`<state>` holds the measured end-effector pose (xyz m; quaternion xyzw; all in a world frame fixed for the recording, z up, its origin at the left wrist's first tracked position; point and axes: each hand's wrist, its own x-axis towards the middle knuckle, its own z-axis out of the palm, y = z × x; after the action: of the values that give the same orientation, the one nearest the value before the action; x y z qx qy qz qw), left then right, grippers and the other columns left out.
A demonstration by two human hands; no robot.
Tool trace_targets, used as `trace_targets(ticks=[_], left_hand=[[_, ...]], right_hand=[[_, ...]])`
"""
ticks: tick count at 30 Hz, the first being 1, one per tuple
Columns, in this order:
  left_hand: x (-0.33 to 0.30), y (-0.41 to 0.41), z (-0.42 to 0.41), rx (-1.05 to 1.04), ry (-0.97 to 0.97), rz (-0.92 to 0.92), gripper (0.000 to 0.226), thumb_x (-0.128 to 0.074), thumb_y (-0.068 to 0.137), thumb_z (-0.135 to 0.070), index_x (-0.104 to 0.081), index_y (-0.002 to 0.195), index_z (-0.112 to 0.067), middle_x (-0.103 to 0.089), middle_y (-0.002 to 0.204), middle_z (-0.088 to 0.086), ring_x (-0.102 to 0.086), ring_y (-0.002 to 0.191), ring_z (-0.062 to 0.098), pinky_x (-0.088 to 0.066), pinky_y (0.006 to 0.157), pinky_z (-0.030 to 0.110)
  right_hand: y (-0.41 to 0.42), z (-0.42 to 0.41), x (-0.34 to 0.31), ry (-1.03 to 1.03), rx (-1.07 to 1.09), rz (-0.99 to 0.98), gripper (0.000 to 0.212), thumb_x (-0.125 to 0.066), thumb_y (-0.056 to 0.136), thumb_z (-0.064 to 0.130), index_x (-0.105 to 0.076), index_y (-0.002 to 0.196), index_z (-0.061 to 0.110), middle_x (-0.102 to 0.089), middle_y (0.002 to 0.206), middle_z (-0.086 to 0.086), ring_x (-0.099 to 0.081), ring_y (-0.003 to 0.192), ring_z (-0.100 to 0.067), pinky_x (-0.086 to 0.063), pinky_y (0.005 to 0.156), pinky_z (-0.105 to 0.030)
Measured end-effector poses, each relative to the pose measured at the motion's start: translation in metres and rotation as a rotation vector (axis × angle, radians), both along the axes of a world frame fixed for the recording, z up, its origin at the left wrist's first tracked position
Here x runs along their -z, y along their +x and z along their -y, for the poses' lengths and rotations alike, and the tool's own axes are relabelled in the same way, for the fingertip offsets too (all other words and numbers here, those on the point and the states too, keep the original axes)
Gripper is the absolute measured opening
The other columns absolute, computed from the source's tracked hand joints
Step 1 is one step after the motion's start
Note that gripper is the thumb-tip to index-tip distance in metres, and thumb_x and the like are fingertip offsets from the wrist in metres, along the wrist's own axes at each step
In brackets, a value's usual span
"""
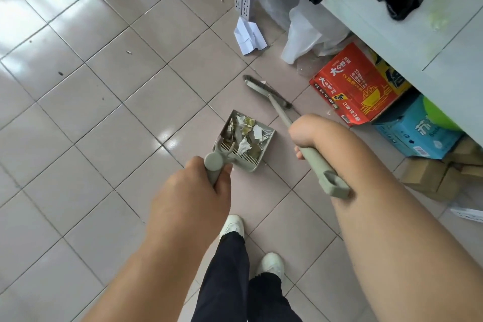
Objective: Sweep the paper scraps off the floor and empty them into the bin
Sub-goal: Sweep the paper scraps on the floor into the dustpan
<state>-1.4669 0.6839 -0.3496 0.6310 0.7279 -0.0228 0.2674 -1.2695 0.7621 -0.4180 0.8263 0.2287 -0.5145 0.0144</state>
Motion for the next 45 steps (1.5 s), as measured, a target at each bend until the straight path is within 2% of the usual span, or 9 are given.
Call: trace_targets(ticks=[3, 8, 13, 19, 27, 31, 37, 41, 45], left_hand=[[0.000, -0.004, -0.014, 0.008, 0.007, 0.002, 0.039, -0.036, 0.090, -0.051, -0.039, 0.071, -0.017, -0.053, 0.062, 0.001, -0.049, 0.061, 0.030, -0.033, 0.049, 0.032], [-0.001, -0.001, -0.033, -0.011, 0.004, 0.001, 0.039, -0.035, 0.090, -0.051, -0.041, 0.075, -0.015, -0.053, 0.063, 0.001, -0.049, 0.063, 0.030, -0.034, 0.051, 0.032], [-0.002, 0.009, -0.056, -0.067, -0.004, -0.009, 0.041, -0.034, 0.089, -0.052, -0.039, 0.071, -0.016, -0.053, 0.063, 0.002, -0.051, 0.064, 0.032, -0.035, 0.051, 0.032], [-0.001, 0.020, -0.074, -0.112, -0.015, -0.050, 0.044, -0.033, 0.088, -0.056, -0.043, 0.075, -0.015, -0.055, 0.064, 0.004, -0.053, 0.063, 0.030, -0.038, 0.051, 0.032], [-0.002, 0.018, -0.087, -0.198, 0.000, -0.019, 0.041, -0.037, 0.089, -0.052, -0.041, 0.073, -0.015, -0.054, 0.064, 0.003, -0.049, 0.062, 0.030, -0.036, 0.051, 0.032], [-0.001, 0.017, -0.105, -0.230, 0.020, 0.002, 0.040, -0.037, 0.089, -0.052, -0.038, 0.069, -0.017, -0.052, 0.063, 0.003, -0.049, 0.064, 0.032, -0.035, 0.052, 0.033], [0.004, 0.014, -0.135, -0.257, 0.069, 0.026, 0.039, -0.039, 0.089, -0.051, -0.041, 0.071, -0.016, -0.047, 0.061, -0.001, -0.045, 0.064, 0.030, -0.030, 0.053, 0.032], [0.004, 0.015, -0.149, -0.263, 0.067, 0.030, 0.040, -0.039, 0.090, -0.051, -0.038, 0.067, -0.019, -0.047, 0.060, -0.002, -0.043, 0.061, 0.028, -0.027, 0.048, 0.032], [0.003, 0.016, -0.160, -0.257, 0.064, 0.022, 0.042, -0.039, 0.089, -0.051, -0.032, 0.062, -0.020, -0.045, 0.060, -0.003, -0.042, 0.060, 0.026, -0.025, 0.048, 0.031]], right_hand=[[0.009, 0.016, -0.013, -0.130, -0.036, -0.009, 0.028, -0.036, 0.096, 0.011, -0.053, 0.117, 0.003, -0.053, 0.059, -0.014, -0.049, 0.034, -0.020, -0.045, 0.048, -0.026], [0.014, 0.025, -0.034, -0.080, -0.011, -0.041, 0.021, -0.035, 0.095, 0.013, -0.054, 0.104, 0.009, -0.053, 0.062, -0.013, -0.048, 0.037, -0.020, -0.043, 0.048, -0.022], [0.031, -0.009, -0.024, -0.067, -0.062, -0.013, 0.029, -0.033, 0.092, 0.008, -0.055, 0.111, 0.005, -0.055, 0.063, -0.013, -0.050, 0.038, -0.021, -0.043, 0.047, -0.021], [0.035, -0.037, 0.003, -0.130, -0.212, -0.027, 0.032, -0.033, 0.092, 0.007, -0.050, 0.118, 0.003, -0.055, 0.064, -0.017, -0.052, 0.042, -0.023, -0.049, 0.056, -0.032], [0.055, -0.039, -0.047, -0.127, -0.232, -0.097, 0.024, -0.034, 0.096, 0.011, -0.056, 0.104, 0.010, -0.054, 0.061, -0.012, -0.045, 0.028, -0.017, -0.038, 0.033, -0.013], [0.042, -0.075, -0.038, -0.010, -0.194, -0.095, 0.021, -0.036, 0.094, 0.011, -0.056, 0.100, 0.009, -0.053, 0.061, -0.012, -0.046, 0.032, -0.019, -0.042, 0.042, -0.021], [0.019, -0.144, -0.014, 0.105, -0.259, -0.030, 0.025, -0.034, 0.092, 0.005, -0.054, 0.106, 0.000, -0.055, 0.060, -0.015, -0.050, 0.032, -0.021, -0.043, 0.040, -0.021], [0.006, -0.181, 0.010, 0.089, -0.313, 0.009, 0.034, -0.034, 0.093, 0.003, -0.047, 0.123, -0.007, -0.055, 0.059, -0.016, -0.054, 0.044, -0.025, -0.055, 0.063, -0.039], [-0.004, -0.199, 0.027, 0.022, -0.349, 0.043, 0.038, -0.032, 0.094, 0.003, -0.044, 0.129, -0.008, -0.054, 0.059, -0.017, -0.052, 0.048, -0.025, -0.053, 0.070, -0.041]])
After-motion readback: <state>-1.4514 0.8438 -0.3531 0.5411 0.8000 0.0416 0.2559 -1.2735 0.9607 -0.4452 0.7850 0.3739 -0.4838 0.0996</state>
